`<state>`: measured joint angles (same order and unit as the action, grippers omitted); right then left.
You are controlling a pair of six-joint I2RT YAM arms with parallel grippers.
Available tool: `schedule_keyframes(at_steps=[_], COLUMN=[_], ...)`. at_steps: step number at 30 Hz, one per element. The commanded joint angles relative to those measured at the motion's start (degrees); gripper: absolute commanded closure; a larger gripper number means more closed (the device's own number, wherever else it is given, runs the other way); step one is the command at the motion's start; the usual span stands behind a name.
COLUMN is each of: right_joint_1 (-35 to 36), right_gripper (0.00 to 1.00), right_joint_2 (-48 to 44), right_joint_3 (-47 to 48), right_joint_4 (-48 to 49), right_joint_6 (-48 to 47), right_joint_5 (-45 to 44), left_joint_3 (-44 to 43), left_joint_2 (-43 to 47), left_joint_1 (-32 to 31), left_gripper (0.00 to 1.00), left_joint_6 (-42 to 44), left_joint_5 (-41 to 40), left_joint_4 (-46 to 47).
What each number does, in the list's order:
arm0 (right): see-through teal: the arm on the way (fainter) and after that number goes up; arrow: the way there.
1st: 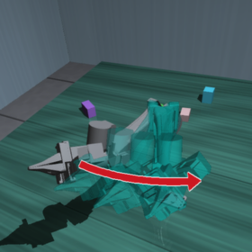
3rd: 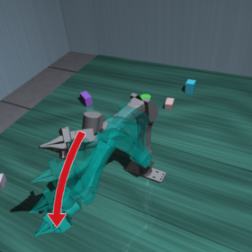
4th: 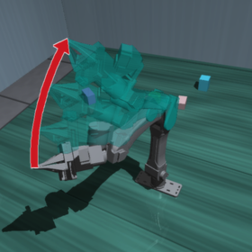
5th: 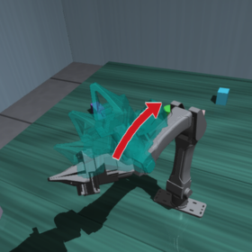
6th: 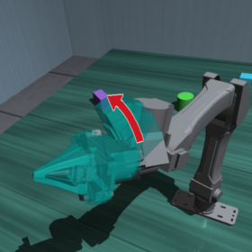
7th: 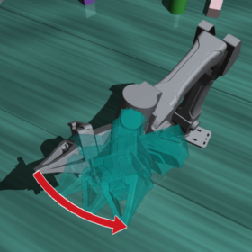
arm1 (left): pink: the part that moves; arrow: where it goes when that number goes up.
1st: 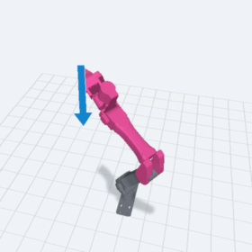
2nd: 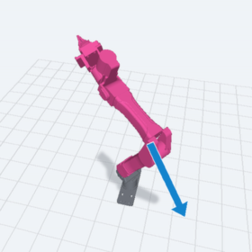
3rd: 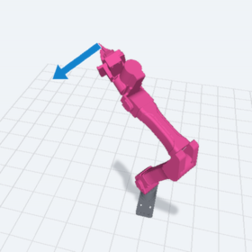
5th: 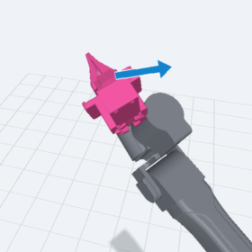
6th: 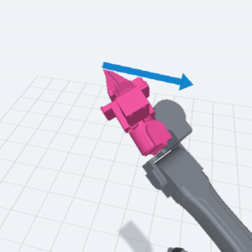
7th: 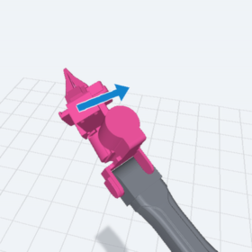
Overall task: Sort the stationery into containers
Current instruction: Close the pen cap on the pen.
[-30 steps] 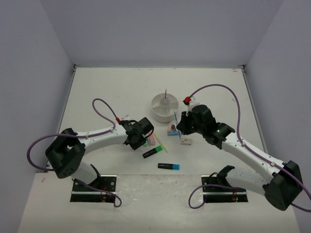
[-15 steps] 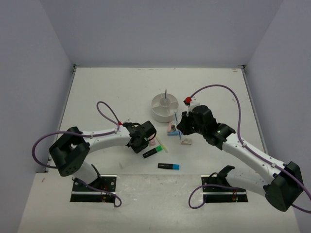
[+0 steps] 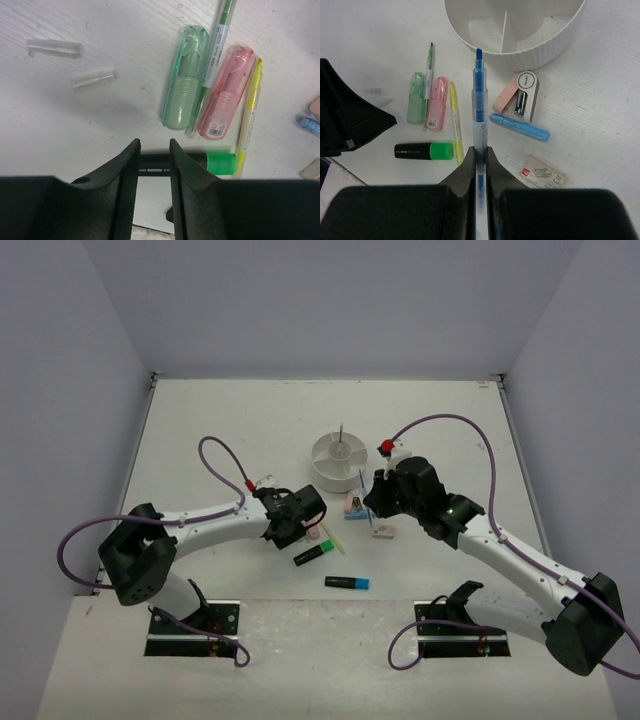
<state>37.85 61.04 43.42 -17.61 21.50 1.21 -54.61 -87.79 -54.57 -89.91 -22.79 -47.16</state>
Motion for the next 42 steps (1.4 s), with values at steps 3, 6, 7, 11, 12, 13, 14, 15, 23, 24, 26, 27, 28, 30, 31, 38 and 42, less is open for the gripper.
schedule_keyframes(at_steps=[3, 6, 7, 11, 12, 13, 14, 15, 23, 24, 26, 27, 28, 30, 31, 38, 42], right_joint_1=[-0.05, -0.05, -0.05, -0.05, -0.05, 0.03, 0.04, 0.04, 0.80, 0.94, 1.16, 1.22, 1.28, 1.31, 1.27, 1.27, 1.27], right_gripper=[1.00, 1.00, 1.00, 1.00, 1.00, 1.00, 1.00, 1.00, 1.00, 1.00, 1.00, 1.00, 1.00, 1.00, 1.00, 1.00, 1.00], right_joint_2=[-0.48, -0.64, -0.65, -0.57, -0.48, -0.31, -0.14, 0.03, -3.38, -3.96, -4.88, -5.29, -5.74, -6.55, -6.72, -4.96, -4.83], right_joint_3=[-0.35, -0.28, -0.26, -0.26, -0.26, -0.18, -0.09, -0.01, -1.28, -1.59, -2.23, -2.82, -3.47, -4.10, -4.29, -4.05, -4.19], right_joint_4=[2.23, 2.23, 2.23, 2.57, 2.83, 2.93, 3.02, 3.02, 6.66, 7.44, 8.73, 9.52, 10.36, 10.95, 11.09, 10.94, 11.65], right_joint_6=[-0.75, -0.75, -0.75, -0.50, -0.33, -0.31, -0.23, -0.07, 3.73, 4.32, 5.59, 6.08, 6.48, 6.81, 6.89, 7.27, 7.62], right_joint_5=[0.91, 1.34, 1.42, 3.67, 4.12, 4.56, 4.92, 5.65, 12.32, 13.24, 15.63, 16.33, 16.81, 16.65, 16.44, 16.68, 17.73], left_joint_3=[-0.85, -0.99, -1.02, 2.15, 3.05, 3.77, 4.39, 4.74, 8.28, 8.88, 10.37, 10.94, 11.59, 13.44, 14.15, 15.04, 14.64], left_joint_2=[4.23, 5.15, 5.40, 10.09, 11.42, 12.66, 13.97, 16.49, 28.02, 28.21, 26.95, 25.98, 24.89, 23.07, 22.52, 17.41, 15.43], left_joint_1=[-0.28, 0.74, 0.95, 9.48, 11.38, 12.98, 14.32, 15.97, 24.97, 26.24, 28.65, 29.51, 30.30, 31.29, 31.58, 32.86, 32.77], left_gripper=[0.66, 0.65, 0.65, 0.65, 0.65, 0.65, 0.66, 0.66, 0.67, 0.67, 0.67, 0.67, 0.68, 0.68, 0.68, 0.72, 0.79], left_joint_6=[6.08, 6.52, 6.04, 3.17, 3.00, 2.91, 2.74, 1.15, -2.21, -1.82, -0.43, 0.11, 0.30, -0.61, -1.02, -2.88, -3.71], left_joint_5=[-8.73, -10.62, -10.98, -10.55, -10.27, -10.26, -10.59, -11.71, -13.23, -13.13, -12.09, -10.94, -9.85, -8.48, -7.72, -3.08, -1.47], left_joint_4=[-3.25, -6.59, -7.15, -14.11, -14.76, -15.54, -16.25, -18.65, -27.01, -27.29, -27.31, -26.91, -26.53, -25.95, -25.72, -25.51, -26.45])
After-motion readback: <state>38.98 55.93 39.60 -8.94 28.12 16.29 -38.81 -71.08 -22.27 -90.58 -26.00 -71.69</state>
